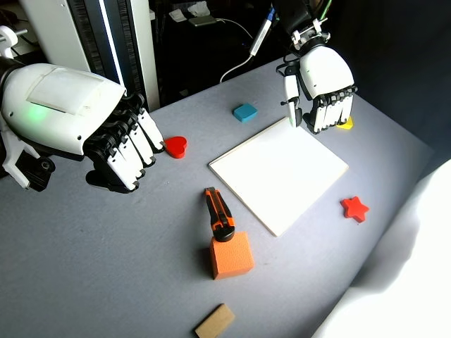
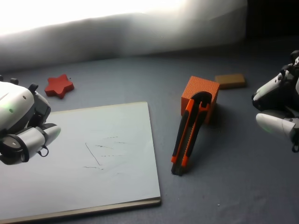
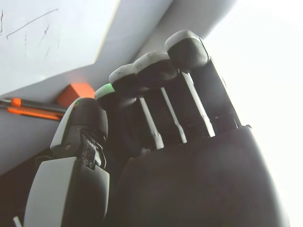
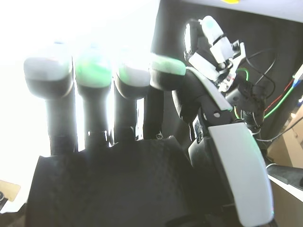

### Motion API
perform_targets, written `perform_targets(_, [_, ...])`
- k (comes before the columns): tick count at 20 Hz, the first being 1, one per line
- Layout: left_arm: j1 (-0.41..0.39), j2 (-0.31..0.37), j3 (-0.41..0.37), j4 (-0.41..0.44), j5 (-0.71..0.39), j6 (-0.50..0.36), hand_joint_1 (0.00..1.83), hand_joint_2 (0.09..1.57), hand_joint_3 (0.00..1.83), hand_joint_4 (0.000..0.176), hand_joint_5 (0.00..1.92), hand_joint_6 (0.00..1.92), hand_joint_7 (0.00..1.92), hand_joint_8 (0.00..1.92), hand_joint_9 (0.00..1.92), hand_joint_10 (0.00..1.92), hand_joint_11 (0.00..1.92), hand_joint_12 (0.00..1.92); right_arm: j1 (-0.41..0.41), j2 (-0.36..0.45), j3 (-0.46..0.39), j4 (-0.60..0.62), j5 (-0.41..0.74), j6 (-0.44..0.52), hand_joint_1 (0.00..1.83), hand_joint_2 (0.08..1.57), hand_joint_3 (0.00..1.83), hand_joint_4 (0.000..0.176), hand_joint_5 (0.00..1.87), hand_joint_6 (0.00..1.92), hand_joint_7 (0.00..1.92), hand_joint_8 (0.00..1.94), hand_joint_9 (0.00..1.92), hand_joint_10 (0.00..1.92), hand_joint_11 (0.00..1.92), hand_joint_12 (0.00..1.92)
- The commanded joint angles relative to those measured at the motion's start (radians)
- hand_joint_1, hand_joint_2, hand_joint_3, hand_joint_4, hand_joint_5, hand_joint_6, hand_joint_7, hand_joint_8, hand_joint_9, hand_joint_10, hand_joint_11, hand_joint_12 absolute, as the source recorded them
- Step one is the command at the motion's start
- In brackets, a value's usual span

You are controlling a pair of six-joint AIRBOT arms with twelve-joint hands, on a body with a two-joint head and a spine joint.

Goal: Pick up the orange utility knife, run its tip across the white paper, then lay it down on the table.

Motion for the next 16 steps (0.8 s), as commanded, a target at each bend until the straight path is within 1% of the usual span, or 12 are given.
perform_targets(1, [-0.007,0.005,0.000,0.031,-0.103,0.003,0.09,1.15,0.23,0.027,0.00,0.04,0.04,0.04,0.03,0.10,0.00,0.47,0.003,0.003,-0.004,0.005,0.114,0.000,0.12,1.09,0.35,0.000,0.00,0.09,0.03,0.13,0.00,0.12,0.00,0.08])
perform_targets(2, [-0.007,0.005,-0.001,0.023,-0.105,0.008,0.09,1.15,0.23,0.027,0.00,0.04,0.04,0.04,0.03,0.10,0.00,0.47,0.003,0.003,-0.004,0.005,0.114,0.000,0.12,1.09,0.35,0.000,0.00,0.09,0.03,0.13,0.00,0.12,0.00,0.08])
perform_targets(3, [-0.007,0.005,-0.001,0.016,-0.110,0.014,0.08,1.24,0.05,0.019,0.01,0.00,0.04,0.00,0.03,0.02,0.00,0.31,0.003,0.003,-0.004,0.005,0.115,0.000,0.12,1.18,0.14,0.000,0.02,0.03,0.09,0.02,0.02,0.06,0.00,0.00])
perform_targets(4, [-0.007,0.005,-0.001,0.011,-0.117,0.020,0.04,1.25,0.01,0.011,0.00,0.00,0.02,0.00,0.02,0.01,0.00,0.22,0.001,0.004,-0.005,0.005,0.117,-0.001,0.15,1.19,0.10,0.000,0.01,0.02,0.07,0.00,0.00,0.03,0.00,0.00])
perform_targets(5, [-0.007,0.005,-0.002,-0.002,-0.121,0.031,0.03,1.25,0.00,0.001,0.01,0.00,0.03,0.01,0.02,0.00,0.00,0.18,-0.002,0.005,-0.005,0.005,0.123,-0.001,0.13,1.20,0.09,0.000,0.00,0.00,0.04,0.00,0.00,0.00,0.00,0.00])
perform_targets(8, [-0.007,0.005,-0.004,-0.015,-0.124,0.034,0.02,1.23,0.00,0.003,0.01,0.00,0.04,0.00,0.00,0.00,0.00,0.15,-0.012,0.003,-0.005,0.005,0.141,-0.001,0.23,1.17,0.06,0.000,0.02,0.01,0.05,0.00,0.00,0.00,0.00,0.00])
perform_targets(10, [-0.007,0.005,-0.007,-0.027,-0.124,0.041,0.00,1.22,0.00,0.010,0.00,0.00,0.01,0.00,0.00,0.00,0.00,0.17,-0.018,-0.005,-0.005,-0.006,0.146,-0.001,0.29,1.13,0.04,0.000,0.02,0.01,0.05,0.00,0.02,0.01,0.00,0.00])
perform_targets(11, [-0.007,0.005,-0.009,-0.032,-0.124,0.042,0.00,1.23,0.00,0.011,0.00,0.00,0.00,0.00,0.00,0.00,0.00,0.10,-0.024,-0.008,-0.004,-0.033,0.144,0.002,0.40,1.12,0.03,0.000,0.00,0.00,0.01,0.00,0.00,0.00,0.00,0.00])
perform_targets(12, [-0.005,0.005,-0.010,-0.032,-0.124,0.042,0.01,1.23,0.00,0.013,0.00,0.00,0.02,0.01,0.00,0.00,0.00,0.08,-0.034,-0.010,0.000,-0.101,0.147,0.033,0.60,1.10,0.02,0.000,0.00,0.00,0.00,0.00,0.00,0.00,0.00,0.00])
perform_targets(13, [-0.002,0.005,-0.011,-0.032,-0.124,0.042,0.01,1.22,0.00,0.015,0.01,0.00,0.03,0.01,0.00,0.00,0.00,0.11,-0.037,-0.013,0.006,-0.151,0.158,0.069,1.03,1.06,0.00,0.000,0.00,0.00,0.00,0.00,0.00,0.00,0.00,0.00])
perform_targets(14, [0.001,0.005,-0.012,-0.032,-0.124,0.042,0.01,1.22,0.00,0.014,0.01,0.00,0.04,0.01,0.00,0.00,0.00,0.13,-0.035,-0.021,0.020,-0.222,0.168,0.119,1.15,1.06,0.00,0.000,0.00,0.00,0.00,0.00,0.00,0.00,0.00,0.00])
perform_targets(16, [0.003,0.005,-0.013,-0.032,-0.124,0.042,0.01,1.22,0.00,0.017,0.01,0.00,0.03,0.00,0.00,0.00,0.00,0.17,-0.010,-0.039,0.052,-0.327,0.120,0.197,1.18,1.10,0.02,0.000,0.00,0.00,0.00,0.00,0.00,0.00,0.00,0.00])
